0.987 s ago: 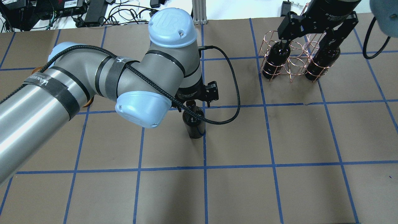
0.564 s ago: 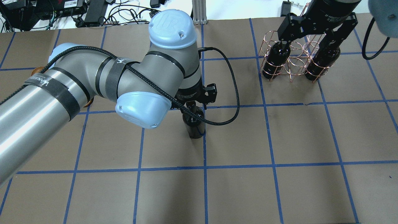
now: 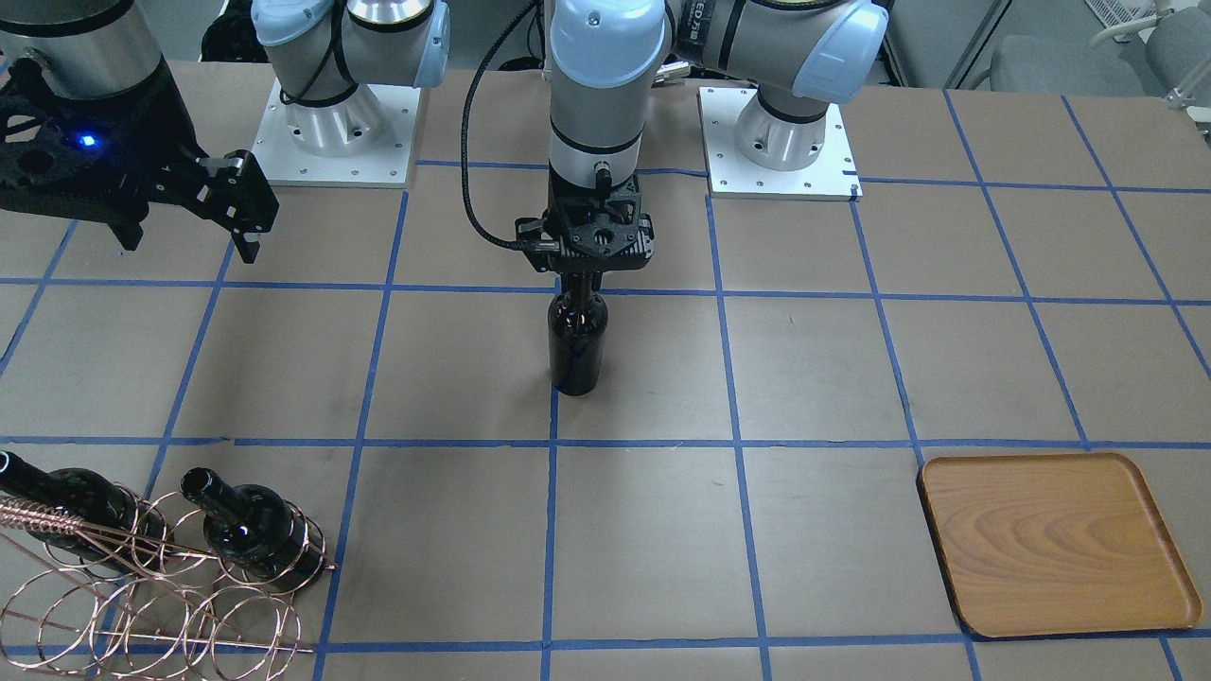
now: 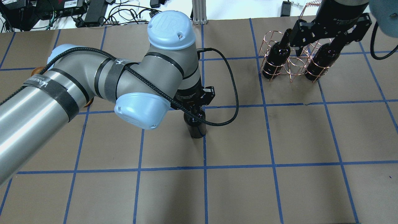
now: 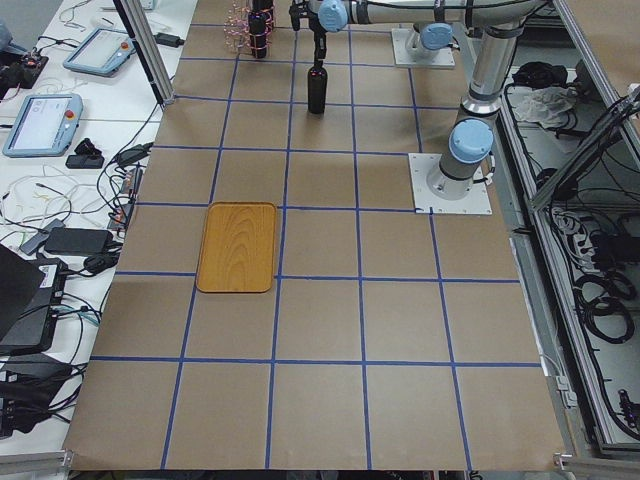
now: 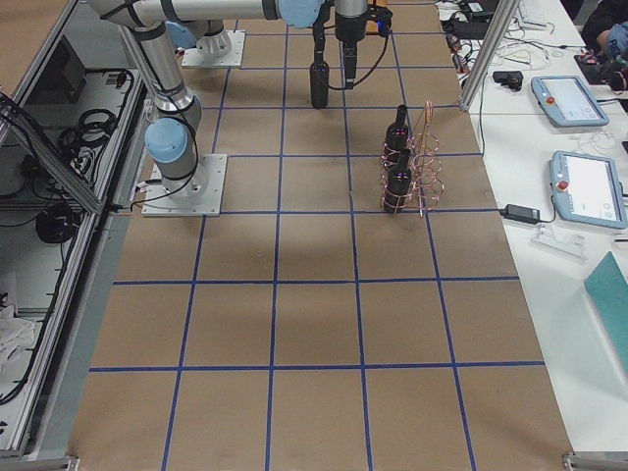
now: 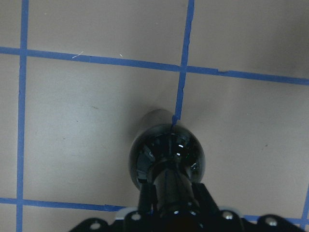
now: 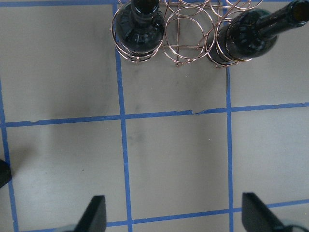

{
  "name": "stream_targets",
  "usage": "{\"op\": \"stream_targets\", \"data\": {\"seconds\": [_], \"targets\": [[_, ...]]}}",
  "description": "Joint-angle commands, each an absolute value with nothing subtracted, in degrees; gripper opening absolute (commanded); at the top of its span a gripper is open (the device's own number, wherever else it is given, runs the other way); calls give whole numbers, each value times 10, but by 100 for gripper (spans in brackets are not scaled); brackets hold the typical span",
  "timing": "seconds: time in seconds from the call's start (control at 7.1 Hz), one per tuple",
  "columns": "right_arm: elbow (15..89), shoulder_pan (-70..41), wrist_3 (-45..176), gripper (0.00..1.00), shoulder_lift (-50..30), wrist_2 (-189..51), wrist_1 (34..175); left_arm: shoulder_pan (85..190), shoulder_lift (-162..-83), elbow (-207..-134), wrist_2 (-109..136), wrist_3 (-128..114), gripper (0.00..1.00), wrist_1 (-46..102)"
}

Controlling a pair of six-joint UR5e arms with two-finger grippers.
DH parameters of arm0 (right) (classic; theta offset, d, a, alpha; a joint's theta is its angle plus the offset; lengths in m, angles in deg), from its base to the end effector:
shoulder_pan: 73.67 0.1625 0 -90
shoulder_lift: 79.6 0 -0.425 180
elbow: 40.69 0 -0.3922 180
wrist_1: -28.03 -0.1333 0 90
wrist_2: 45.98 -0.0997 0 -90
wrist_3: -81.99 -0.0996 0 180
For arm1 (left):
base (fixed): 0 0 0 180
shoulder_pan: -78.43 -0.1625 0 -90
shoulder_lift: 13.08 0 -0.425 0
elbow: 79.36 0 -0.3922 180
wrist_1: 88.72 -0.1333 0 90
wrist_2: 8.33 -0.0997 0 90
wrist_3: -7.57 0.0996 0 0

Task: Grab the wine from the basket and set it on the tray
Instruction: 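Carry the bottle with the left gripper over the wooden tray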

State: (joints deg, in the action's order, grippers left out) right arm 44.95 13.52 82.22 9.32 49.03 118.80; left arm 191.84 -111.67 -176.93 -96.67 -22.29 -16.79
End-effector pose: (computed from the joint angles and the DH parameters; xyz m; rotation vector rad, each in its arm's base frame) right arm 0.0996 -0.5115 0.5179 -0.0734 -3.0497 0.1043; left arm -0.3408 -0.4443 0.3774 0.1737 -3.0958 0.0261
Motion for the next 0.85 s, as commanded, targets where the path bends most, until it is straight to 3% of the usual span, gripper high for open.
{"op": "stream_targets", "data": {"seconds": [0.0, 0.28, 0.7], "targets": [[448, 135, 818, 100, 95, 434, 1193, 1917, -1099, -1761, -975, -200, 0, -162], [446, 139, 827, 100, 97, 431, 1219, 1877, -1076, -1746, -1009, -151, 0, -135], [445, 141, 826, 100, 100, 438, 1227, 1710, -1034, -1691, -1005, 38, 0, -41]]}}
